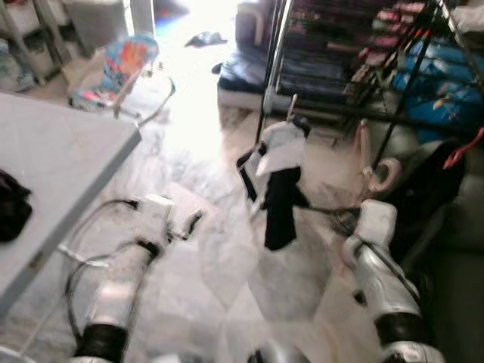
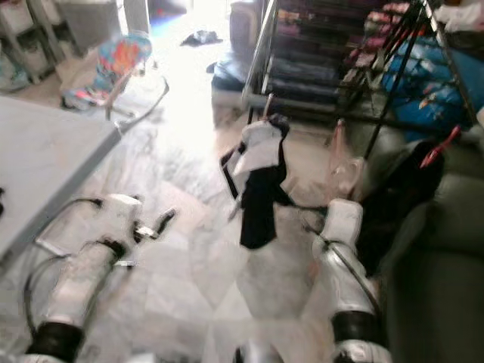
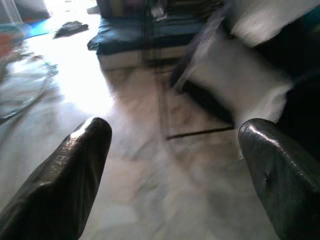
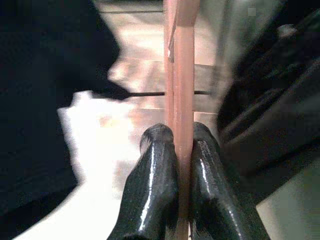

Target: Hang hanger

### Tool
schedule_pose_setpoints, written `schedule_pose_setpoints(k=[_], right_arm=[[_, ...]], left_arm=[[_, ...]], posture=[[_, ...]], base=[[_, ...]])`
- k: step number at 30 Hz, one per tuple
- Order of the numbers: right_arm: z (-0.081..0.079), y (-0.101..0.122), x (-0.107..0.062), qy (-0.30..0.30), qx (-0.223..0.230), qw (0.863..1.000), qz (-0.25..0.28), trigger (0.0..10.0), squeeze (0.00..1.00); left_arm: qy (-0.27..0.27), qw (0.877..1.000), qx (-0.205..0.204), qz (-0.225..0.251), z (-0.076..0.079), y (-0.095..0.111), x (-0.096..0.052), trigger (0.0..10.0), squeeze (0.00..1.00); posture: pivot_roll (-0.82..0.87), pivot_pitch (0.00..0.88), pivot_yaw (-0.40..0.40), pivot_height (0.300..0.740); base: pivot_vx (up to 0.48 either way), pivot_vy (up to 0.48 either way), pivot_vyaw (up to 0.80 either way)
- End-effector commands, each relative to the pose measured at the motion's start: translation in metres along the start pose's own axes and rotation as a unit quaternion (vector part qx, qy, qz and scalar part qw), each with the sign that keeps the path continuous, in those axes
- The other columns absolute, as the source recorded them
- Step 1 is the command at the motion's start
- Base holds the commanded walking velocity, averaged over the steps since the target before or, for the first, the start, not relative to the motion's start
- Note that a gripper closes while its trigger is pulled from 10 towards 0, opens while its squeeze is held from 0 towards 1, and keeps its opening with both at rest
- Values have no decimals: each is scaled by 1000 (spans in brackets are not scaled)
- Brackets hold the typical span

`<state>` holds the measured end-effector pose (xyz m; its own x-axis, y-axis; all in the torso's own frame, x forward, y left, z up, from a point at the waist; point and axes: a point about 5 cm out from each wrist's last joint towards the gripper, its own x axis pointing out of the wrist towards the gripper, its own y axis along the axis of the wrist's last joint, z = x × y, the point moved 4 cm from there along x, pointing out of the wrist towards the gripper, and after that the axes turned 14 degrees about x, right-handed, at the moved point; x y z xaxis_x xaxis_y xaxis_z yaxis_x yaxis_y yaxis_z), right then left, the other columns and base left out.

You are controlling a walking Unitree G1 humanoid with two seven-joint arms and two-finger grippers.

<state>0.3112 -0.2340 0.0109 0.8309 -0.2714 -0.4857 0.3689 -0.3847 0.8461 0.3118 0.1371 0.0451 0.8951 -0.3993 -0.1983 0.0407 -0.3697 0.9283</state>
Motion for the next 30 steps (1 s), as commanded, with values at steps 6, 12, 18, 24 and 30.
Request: schedule_pose_setpoints(k=[6, 12, 18, 24, 30], right_arm=[[-7, 11, 2, 6, 4, 1000, 21, 10000, 0], [-6, 20, 7, 8, 0, 1000, 27, 10000, 0], [-10, 30, 12, 17, -13, 999, 37, 10000, 0], [-17, 39, 20, 25, -19, 999, 30, 10000, 0], [-25, 42, 26, 38, -38, 998, 13, 10000, 0]], left_arm=[[7, 1000, 7, -3, -9, -1, -4, 10000, 0], [5, 1000, 8, -2, -8, 0, -3, 10000, 0], [6, 1000, 7, -5, -8, -1, -3, 10000, 0], [7, 1000, 5, -7, -7, -1, -3, 10000, 0], [5, 1000, 7, -9, -7, -2, -4, 10000, 0]], posture=[[-33, 35, -86, 740], [-34, 35, -86, 740], [-34, 35, -86, 740], [-26, 33, -86, 740], [-24, 32, -86, 740]], base=[[480, 0, 0], [480, 0, 0], [400, 0, 0], [0, 0, 0], [0, 0, 0]])
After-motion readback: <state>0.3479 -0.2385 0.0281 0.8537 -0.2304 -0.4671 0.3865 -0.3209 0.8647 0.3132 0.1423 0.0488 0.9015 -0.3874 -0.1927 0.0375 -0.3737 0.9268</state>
